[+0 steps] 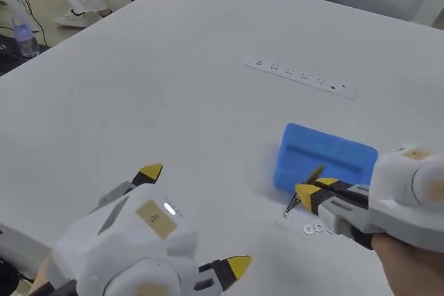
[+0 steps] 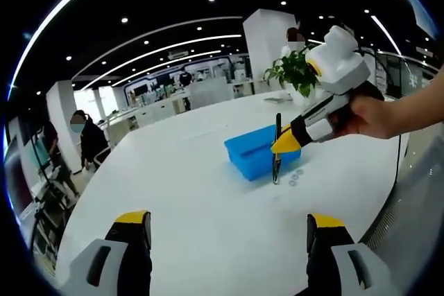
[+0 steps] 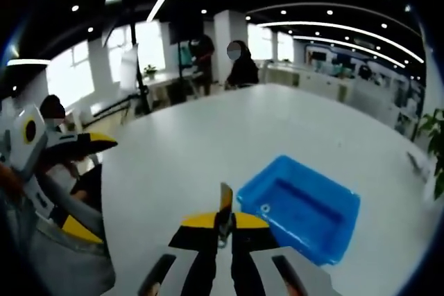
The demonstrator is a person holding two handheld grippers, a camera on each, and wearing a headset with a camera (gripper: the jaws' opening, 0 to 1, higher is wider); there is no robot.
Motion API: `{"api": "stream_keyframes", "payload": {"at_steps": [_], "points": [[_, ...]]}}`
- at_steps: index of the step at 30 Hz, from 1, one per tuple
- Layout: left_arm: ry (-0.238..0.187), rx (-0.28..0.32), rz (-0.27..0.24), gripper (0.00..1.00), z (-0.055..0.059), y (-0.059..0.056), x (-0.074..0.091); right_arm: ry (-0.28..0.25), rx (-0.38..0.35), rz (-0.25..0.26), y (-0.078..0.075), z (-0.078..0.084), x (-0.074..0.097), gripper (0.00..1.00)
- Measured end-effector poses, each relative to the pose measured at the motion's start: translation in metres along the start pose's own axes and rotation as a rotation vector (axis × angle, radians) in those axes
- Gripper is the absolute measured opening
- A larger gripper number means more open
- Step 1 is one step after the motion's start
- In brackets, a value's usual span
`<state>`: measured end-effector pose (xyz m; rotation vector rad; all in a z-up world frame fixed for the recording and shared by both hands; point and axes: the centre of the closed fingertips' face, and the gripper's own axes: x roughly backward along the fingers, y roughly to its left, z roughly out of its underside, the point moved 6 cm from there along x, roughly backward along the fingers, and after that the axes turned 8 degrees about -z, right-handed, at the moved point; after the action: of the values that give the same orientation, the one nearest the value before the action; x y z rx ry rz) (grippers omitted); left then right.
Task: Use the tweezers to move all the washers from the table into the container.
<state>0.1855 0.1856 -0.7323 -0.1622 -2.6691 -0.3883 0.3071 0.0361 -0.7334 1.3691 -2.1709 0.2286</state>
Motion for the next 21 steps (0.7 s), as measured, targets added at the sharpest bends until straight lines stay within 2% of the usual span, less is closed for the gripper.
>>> {"api": "stream_keyframes", "payload": {"at_steps": [5,10,15,18,21], "points": [[0.005,-0.005,0.002,0.95,0.001,-0.001,0.000,-0.056,-0.023,-0.002,-0.004,-0.018,0.012,0.02],[0.008,-0.007,0.004,0.95,0.001,-0.001,-0.001,-0.118,-0.012,0.032,-0.011,-0.038,0.019,0.02],[0.011,-0.010,0.005,0.95,0.002,-0.001,-0.001,-0.137,-0.007,0.056,-0.020,-0.048,0.015,0.02],[0.005,-0.009,0.019,0.95,0.001,-0.003,-0.001,-0.148,0.009,0.091,-0.033,-0.050,0.008,0.02],[0.005,-0.002,0.015,0.96,0.001,-0.002,-0.001,-0.137,0.014,0.114,-0.042,-0.048,0.001,0.03]]}}
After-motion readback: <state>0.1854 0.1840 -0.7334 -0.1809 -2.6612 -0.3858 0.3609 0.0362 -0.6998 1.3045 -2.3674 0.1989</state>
